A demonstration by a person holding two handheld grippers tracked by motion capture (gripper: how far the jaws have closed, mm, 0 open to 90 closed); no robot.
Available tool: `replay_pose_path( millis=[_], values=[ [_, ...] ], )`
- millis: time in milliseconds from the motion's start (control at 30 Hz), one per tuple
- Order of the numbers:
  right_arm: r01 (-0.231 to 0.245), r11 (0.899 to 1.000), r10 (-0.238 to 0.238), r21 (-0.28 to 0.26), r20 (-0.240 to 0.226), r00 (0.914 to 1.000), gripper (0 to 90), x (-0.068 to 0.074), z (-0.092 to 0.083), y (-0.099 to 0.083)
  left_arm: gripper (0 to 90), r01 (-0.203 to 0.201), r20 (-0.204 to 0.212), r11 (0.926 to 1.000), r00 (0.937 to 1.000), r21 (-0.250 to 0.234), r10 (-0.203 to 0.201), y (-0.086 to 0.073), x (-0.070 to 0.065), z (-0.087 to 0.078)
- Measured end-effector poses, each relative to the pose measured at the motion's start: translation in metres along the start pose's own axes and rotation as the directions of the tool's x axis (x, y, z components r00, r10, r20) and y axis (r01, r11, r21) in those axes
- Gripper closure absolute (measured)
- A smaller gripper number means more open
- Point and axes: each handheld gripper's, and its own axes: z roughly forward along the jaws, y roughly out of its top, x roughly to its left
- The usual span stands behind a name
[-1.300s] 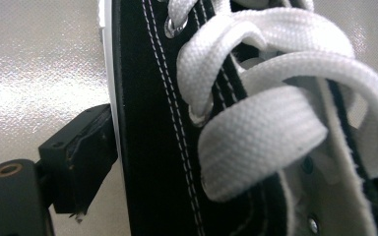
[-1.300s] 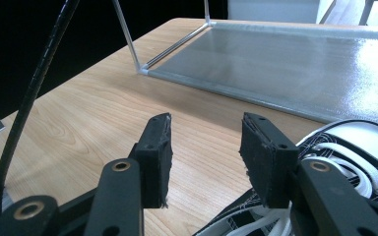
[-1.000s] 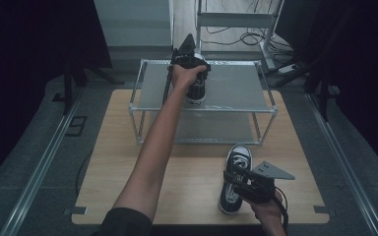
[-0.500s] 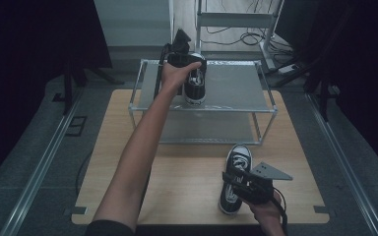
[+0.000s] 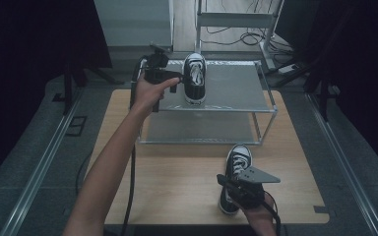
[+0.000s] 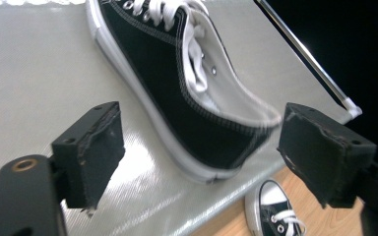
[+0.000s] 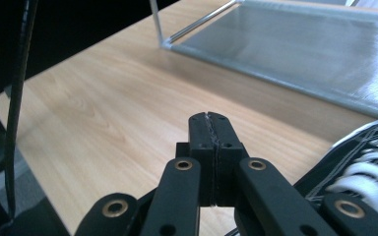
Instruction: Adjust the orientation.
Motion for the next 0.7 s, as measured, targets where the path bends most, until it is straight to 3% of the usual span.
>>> replay_pose_path(
  millis=[233,367,567,700],
  values=[
    [0.04,0.998,-0.039,0.044,-0.019,0.9991,89.8,0.022,0.005,-0.017,19.9,-0.043,0.044,0.9988,0.9981,-0.023,0.043,-0.039,0.004,-0.019],
    [0.056,0.996,-0.054,0.075,-0.022,0.9983,89.9,0.029,0.006,-0.029,20.8,-0.061,0.054,0.9976,0.9966,-0.031,0.063,-0.057,0.007,-0.022],
    [0.062,0.991,-0.063,0.115,0.006,0.998,90.0,0.028,0.01,-0.043,21.2,-0.075,0.085,0.9966,0.9933,-0.033,0.078,-0.082,0.011,-0.023],
    [0.097,0.988,-0.102,0.123,0.036,0.9941,90.0,0.028,0.009,-0.045,21.6,-0.089,0.094,0.9956,0.9913,-0.027,0.091,-0.112,0.014,-0.023]
  ],
)
